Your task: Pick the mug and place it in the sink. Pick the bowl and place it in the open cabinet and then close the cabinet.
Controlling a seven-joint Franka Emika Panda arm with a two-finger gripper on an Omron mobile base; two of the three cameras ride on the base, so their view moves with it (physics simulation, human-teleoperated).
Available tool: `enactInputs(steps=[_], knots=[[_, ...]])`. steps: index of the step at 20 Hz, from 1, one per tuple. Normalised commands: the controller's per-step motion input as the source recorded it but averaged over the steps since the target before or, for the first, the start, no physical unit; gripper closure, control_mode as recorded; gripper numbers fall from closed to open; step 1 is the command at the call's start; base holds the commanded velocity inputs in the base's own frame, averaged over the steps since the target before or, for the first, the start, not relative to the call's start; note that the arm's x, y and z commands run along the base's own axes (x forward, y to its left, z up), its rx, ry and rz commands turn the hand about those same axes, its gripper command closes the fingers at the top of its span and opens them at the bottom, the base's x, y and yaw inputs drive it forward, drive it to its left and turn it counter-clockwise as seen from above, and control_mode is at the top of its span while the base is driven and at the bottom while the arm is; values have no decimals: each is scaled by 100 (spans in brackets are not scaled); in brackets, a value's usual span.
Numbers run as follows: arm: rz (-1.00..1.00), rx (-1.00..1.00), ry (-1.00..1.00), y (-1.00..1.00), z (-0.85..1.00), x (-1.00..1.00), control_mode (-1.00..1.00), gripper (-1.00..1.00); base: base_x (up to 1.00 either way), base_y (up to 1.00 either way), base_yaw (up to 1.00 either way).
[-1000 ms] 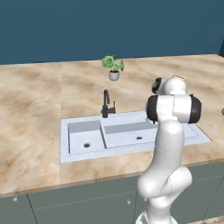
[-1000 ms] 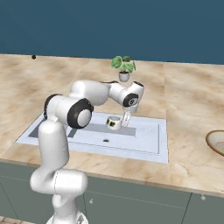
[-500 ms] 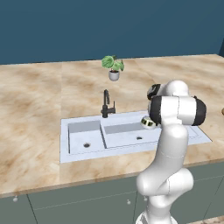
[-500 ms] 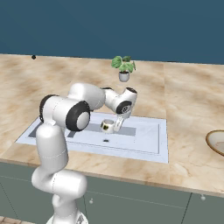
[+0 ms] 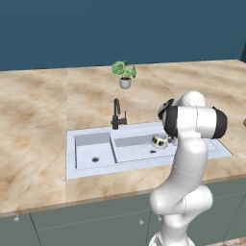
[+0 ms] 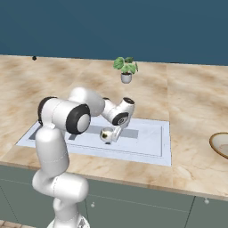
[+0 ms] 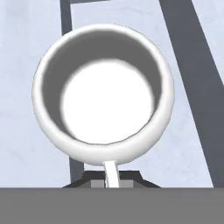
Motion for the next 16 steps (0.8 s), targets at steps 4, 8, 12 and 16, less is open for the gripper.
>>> enactInputs(steps=[4, 8, 12, 16], knots=[[0, 0, -5, 0, -39, 0, -100, 100, 0, 0, 0], [0, 0, -3, 0, -27, 17, -100, 100, 0, 0, 0], [0, 0, 0, 0, -1, 31, -100, 100, 0, 0, 0], [0, 0, 0, 0, 0, 21, -100, 100, 0, 0, 0]])
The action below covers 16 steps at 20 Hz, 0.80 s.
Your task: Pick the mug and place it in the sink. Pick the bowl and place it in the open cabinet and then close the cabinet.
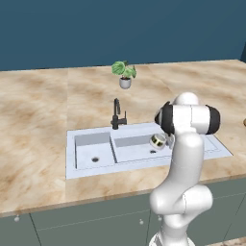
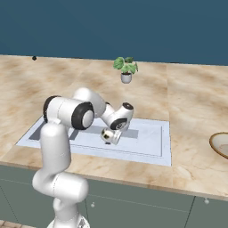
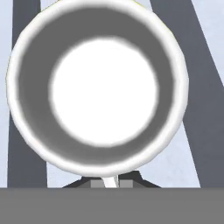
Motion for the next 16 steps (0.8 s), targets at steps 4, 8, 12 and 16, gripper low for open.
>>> enactInputs(steps=[4, 8, 12, 16], knots=[[0, 0, 0, 0, 0, 5, -100, 100, 0, 0, 0], [0, 0, 0, 0, -13, 0, -100, 100, 0, 0, 0], [0, 0, 0, 0, -27, 0, -100, 100, 0, 0, 0], [0, 0, 0, 0, -22, 1, -100, 100, 0, 0, 0]])
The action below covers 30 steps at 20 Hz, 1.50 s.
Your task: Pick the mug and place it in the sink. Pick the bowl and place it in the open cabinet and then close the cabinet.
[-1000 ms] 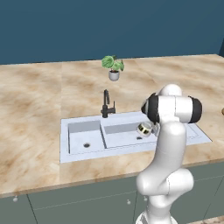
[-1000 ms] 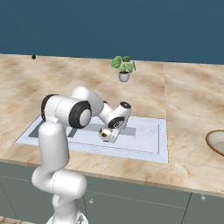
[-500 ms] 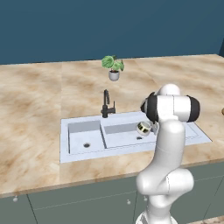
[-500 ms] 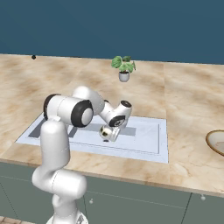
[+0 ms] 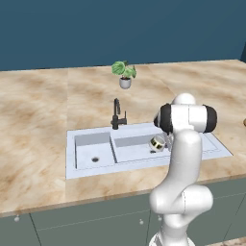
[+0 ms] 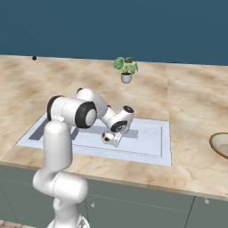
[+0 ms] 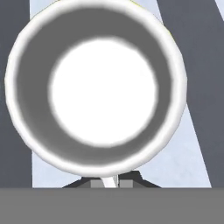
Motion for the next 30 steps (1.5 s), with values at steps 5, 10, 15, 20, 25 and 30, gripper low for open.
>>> enactInputs(steps=[5, 10, 15, 20, 25, 30], knots=[[0, 0, 0, 0, -10, 6, -100, 100, 0, 0, 0], [-1, 0, 0, 1, -24, 7, -100, 100, 0, 0, 0], [-3, 0, -1, 10, -32, 2, -100, -100, 0, 0, 0], [-2, 0, -5, 0, 3, -8, -100, -100, 0, 0, 0], [-1, 4, -4, -2, 43, -33, -100, -100, 0, 0, 0], [-8, 8, 4, -9, 75, -13, -100, -100, 0, 0, 0]])
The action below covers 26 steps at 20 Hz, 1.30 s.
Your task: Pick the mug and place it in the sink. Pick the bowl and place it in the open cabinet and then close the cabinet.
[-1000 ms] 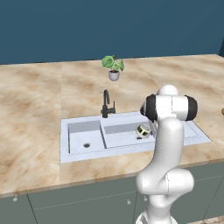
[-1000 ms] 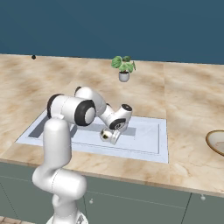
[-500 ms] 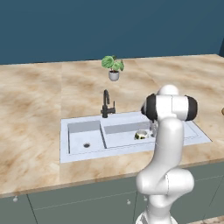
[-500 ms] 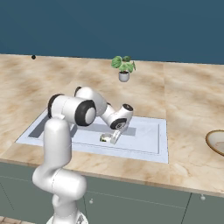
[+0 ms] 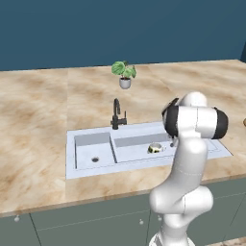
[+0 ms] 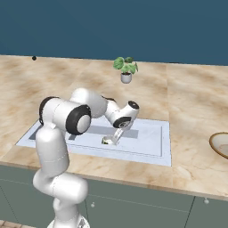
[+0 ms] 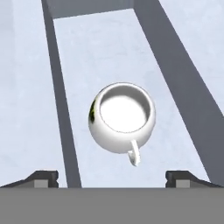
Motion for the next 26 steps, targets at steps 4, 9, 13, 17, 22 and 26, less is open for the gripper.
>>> enactInputs(steps=[4, 9, 13, 17, 22, 26], knots=[[-22, 0, 14, 0, 92, 0, -100, -100, 0, 0, 0], [-42, 0, 18, -7, 60, 1, -100, -100, 0, 0, 0], [-55, 0, 18, -18, 40, 0, -100, -100, 0, 0, 0], [-47, 0, 5, -44, 6, -12, -100, -100, 0, 0, 0], [-31, -4, -11, -32, 0, -38, -100, -100, 0, 0, 0], [-21, -9, -17, -4, 0, -48, -100, -100, 0, 0, 0]])
